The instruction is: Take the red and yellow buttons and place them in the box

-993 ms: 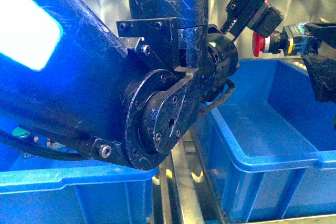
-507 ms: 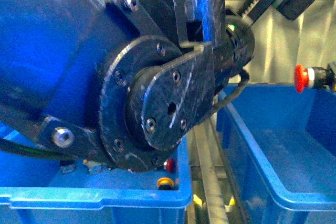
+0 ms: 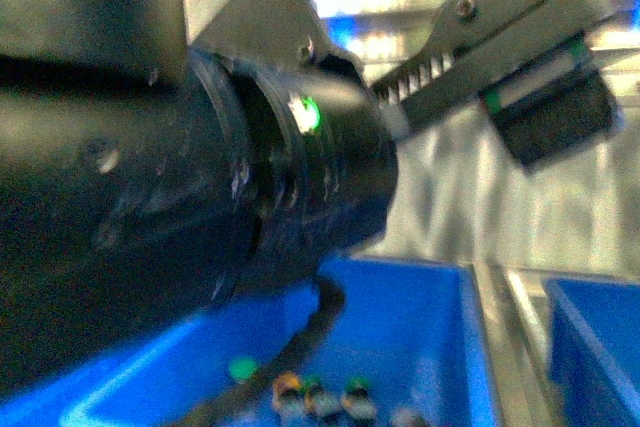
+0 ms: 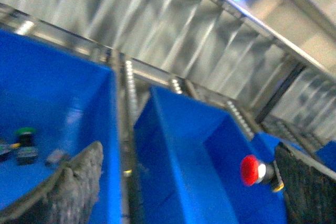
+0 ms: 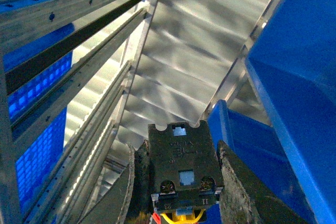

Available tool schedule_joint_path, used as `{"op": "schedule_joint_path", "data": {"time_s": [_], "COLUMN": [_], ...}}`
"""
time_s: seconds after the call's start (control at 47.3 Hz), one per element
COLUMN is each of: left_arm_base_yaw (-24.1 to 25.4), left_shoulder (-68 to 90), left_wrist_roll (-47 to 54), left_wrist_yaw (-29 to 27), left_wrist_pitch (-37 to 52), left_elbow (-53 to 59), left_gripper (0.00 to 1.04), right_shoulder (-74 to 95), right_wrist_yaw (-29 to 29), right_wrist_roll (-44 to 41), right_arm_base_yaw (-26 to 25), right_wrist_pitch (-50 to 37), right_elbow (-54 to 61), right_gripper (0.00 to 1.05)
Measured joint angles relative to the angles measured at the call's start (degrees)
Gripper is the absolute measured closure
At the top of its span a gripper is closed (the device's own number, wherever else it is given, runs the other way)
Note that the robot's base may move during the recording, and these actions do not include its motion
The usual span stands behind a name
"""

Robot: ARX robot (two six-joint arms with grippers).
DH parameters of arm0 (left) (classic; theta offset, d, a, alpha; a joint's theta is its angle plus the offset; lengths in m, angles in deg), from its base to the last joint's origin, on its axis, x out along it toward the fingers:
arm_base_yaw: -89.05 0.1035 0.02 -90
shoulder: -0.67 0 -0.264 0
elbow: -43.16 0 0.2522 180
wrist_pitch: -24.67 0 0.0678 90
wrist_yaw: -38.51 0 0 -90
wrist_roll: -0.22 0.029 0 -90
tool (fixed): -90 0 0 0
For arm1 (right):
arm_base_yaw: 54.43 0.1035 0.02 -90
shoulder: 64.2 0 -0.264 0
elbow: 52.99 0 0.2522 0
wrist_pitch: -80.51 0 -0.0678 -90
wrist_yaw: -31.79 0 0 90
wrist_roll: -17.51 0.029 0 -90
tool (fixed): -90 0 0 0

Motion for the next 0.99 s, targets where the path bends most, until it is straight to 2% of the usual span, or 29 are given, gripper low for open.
{"op": "schedule_joint_path", "data": {"time_s": [0.233,0.275,0.296,0.338,0.402,0.571,0.74,0.782,0.846,0.993], "left_arm_base_yaw": [-0.7,-0.7,-0.9,-0.9,0.7,2.5,4.9,5.5,7.6,17.8], "left_shoulder": [-16.2,-20.1,-23.1,-28.7,-35.7,-46.3,-52.9,-53.6,-55.6,-63.3], "left_wrist_roll": [4.8,7.6,10.6,16.2,19.9,22.6,23.2,23.2,23.3,23.5], "left_wrist_yaw": [-8.2,-16.0,-19.1,-22.2,-21.7,-21.0,-18.3,-17.6,-14.5,-4.3], "left_wrist_pitch": [-10.0,-15.0,-19.6,-26.6,-29.2,-33.0,-30.7,-29.6,-28.5,-35.4], "left_elbow": [11.4,12.1,12.1,14.1,20.0,29.4,36.2,38.0,41.6,41.6], "left_gripper": [0.08,0.13,0.18,0.29,0.43,0.70,0.98,1.02,1.02,1.02], "right_shoulder": [-0.9,-0.9,-0.9,-0.8,-0.7,0.5,1.4,1.4,1.4,1.3], "right_wrist_yaw": [-0.5,-0.6,-1.0,-1.2,-0.9,-1.1,-1.3,-1.4,-1.2,-1.1], "right_wrist_roll": [-2.5,-2.7,-2.8,-3.3,-4.0,-4.3,-5.4,-5.6,-6.1,-7.5], "right_arm_base_yaw": [1.3,1.6,1.7,1.9,2.5,3.0,3.4,3.4,3.7,3.8], "right_wrist_pitch": [1.6,1.9,1.9,2.2,2.2,2.2,2.9,3.0,3.7,4.5], "right_elbow": [-1.2,-1.4,-1.7,-2.1,-2.8,-3.9,-4.5,-4.9,-5.4,-5.6], "right_gripper": [0.78,0.78,0.78,0.78,0.78,0.78,0.78,0.78,0.78,0.79]}}
